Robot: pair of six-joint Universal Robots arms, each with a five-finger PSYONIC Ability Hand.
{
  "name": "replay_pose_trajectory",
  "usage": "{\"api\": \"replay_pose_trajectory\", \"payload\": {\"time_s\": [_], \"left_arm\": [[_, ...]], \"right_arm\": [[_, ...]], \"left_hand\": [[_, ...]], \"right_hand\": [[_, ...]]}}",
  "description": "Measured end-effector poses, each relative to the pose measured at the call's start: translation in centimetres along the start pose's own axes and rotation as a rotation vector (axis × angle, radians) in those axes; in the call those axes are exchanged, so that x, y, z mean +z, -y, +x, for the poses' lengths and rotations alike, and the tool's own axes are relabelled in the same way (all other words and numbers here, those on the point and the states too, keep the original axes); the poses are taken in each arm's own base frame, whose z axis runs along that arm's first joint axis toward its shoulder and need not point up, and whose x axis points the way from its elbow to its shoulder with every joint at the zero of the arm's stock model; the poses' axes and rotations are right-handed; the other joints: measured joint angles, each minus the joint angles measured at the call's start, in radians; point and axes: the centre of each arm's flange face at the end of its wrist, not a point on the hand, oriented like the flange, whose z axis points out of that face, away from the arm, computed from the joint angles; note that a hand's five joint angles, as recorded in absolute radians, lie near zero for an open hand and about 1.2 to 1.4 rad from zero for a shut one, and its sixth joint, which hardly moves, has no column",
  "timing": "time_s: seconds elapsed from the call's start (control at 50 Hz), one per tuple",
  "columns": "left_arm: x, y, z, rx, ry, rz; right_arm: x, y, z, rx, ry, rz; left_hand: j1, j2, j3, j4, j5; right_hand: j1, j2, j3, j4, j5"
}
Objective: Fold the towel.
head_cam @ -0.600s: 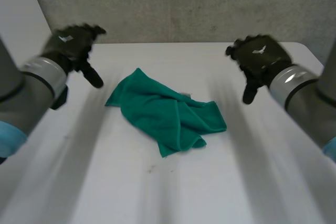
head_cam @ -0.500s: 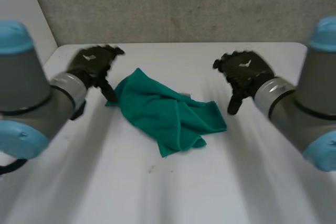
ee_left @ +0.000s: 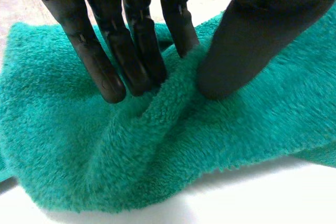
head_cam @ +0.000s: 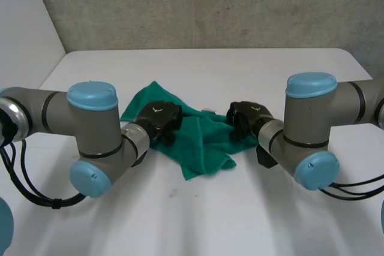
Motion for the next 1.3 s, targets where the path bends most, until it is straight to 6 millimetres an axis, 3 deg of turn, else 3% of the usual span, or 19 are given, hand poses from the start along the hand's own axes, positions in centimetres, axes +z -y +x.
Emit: {"api": "replay_pose_trajectory", "payload": {"time_s": [0.06,0.1,0.2,0.36,0.38,0.4,0.42,0.46,0.5,0.54,0.62,0.72,0.74,0.84,0.98,1.06,1.14,1.3], "left_arm": [[-0.5,0.6,0.4,0.005,-0.001,0.010],[-0.7,0.8,0.5,0.006,0.001,0.013],[-3.2,4.1,0.3,0.015,0.066,0.079],[-8.3,11.3,-0.3,0.016,0.142,0.275],[-8.3,11.3,-0.3,0.016,0.142,0.275],[-10.3,13.8,-0.4,0.011,0.152,0.353],[-10.9,14.4,-0.4,0.008,0.154,0.374],[-10.9,14.4,-0.4,0.008,0.154,0.374],[-13.6,17.2,-0.6,-0.017,0.160,0.475],[-14.8,18.3,-1.1,-0.045,0.168,0.516],[-15.4,18.6,-2.2,-0.086,0.191,0.530],[-14.4,17.0,-3.8,-0.119,0.225,0.471],[-12.4,14.5,-4.9,-0.139,0.242,0.378],[-8.1,9.1,-6.6,-0.174,0.262,0.197],[-4.7,4.1,-7.5,-0.206,0.267,0.051],[-4.4,3.1,-7.3,-0.213,0.259,0.022],[-4.7,3.0,-6.7,-0.217,0.249,0.007],[-7.4,4.9,-4.8,-0.227,0.222,-0.018]], "right_arm": [[-0.1,1.0,-0.1,-0.010,0.002,0.033],[-0.1,1.2,-0.1,-0.012,0.003,0.039],[-1.3,3.8,-0.3,-0.027,0.006,0.108],[-6.9,13.2,-0.5,-0.070,0.001,0.372],[-6.9,13.2,-0.5,-0.070,0.001,0.372],[-9.8,16.4,-1.0,-0.114,-0.002,0.480],[-10.7,17.3,-1.2,-0.132,-0.004,0.511],[-10.7,17.3,-1.2,-0.132,-0.004,0.511],[-13.8,19.8,-1.9,-0.223,-0.023,0.609],[-15.3,20.8,-2.3,-0.300,-0.050,0.645],[-16.0,20.9,-2.4,-0.395,-0.090,0.631],[-15.3,19.6,-2.2,-0.471,-0.115,0.546],[-13.7,17.5,-1.7,-0.528,-0.123,0.430],[-11.2,13.6,-0.7,-0.600,-0.127,0.237],[-9.8,8.5,0.1,-0.636,-0.117,0.031],[-9.6,6.7,-0.1,-0.639,-0.099,-0.018],[-9.4,6.3,-0.2,-0.641,-0.092,-0.023],[-7.2,8.3,-0.2,-0.638,-0.105,0.069]], "left_hand": [[0.114,0.180,0.172,0.176,0.155],[0.114,0.180,0.172,0.176,0.155],[0.114,0.192,0.186,0.184,0.155],[0.114,0.194,0.187,0.184,0.155],[0.114,0.194,0.187,0.184,0.155],[0.114,0.194,0.187,0.184,0.155],[0.114,0.194,0.187,0.184,0.155],[0.114,0.194,0.187,0.184,0.155],[0.114,0.194,0.188,0.184,0.155],[0.114,0.195,0.188,0.185,0.155],[0.114,0.195,0.190,0.186,0.155],[0.114,0.196,0.190,0.188,0.155],[0.114,0.196,0.190,0.188,0.155],[0.114,0.196,0.191,0.188,0.155],[0.114,0.196,0.191,0.188,0.155],[0.114,0.196,0.191,0.188,0.155],[0.114,0.196,0.191,0.188,0.155],[0.114,0.196,0.191,0.188,0.155]], "right_hand": [[0.000,0.009,0.024,0.027,0.016],[0.000,0.009,0.024,0.028,0.017],[0.000,0.009,0.024,0.028,0.020],[0.000,0.009,0.024,0.029,0.021],[0.000,0.009,0.024,0.029,0.021],[0.004,0.009,0.024,0.029,0.021],[0.004,0.009,0.024,0.029,0.021],[0.004,0.009,0.024,0.029,0.021],[0.004,0.009,0.024,0.029,0.026],[0.004,0.009,0.024,0.029,0.026],[0.004,0.009,0.024,0.029,0.026],[0.004,0.009,0.024,0.031,0.029],[0.004,0.009,0.024,0.034,0.030],[0.006,0.009,0.024,0.034,0.031],[0.009,0.009,0.024,0.034,0.032],[0.009,0.008,0.024,0.034,0.032],[0.009,0.008,0.024,0.034,0.033],[0.009,0.008,0.024,0.034,0.033]]}}
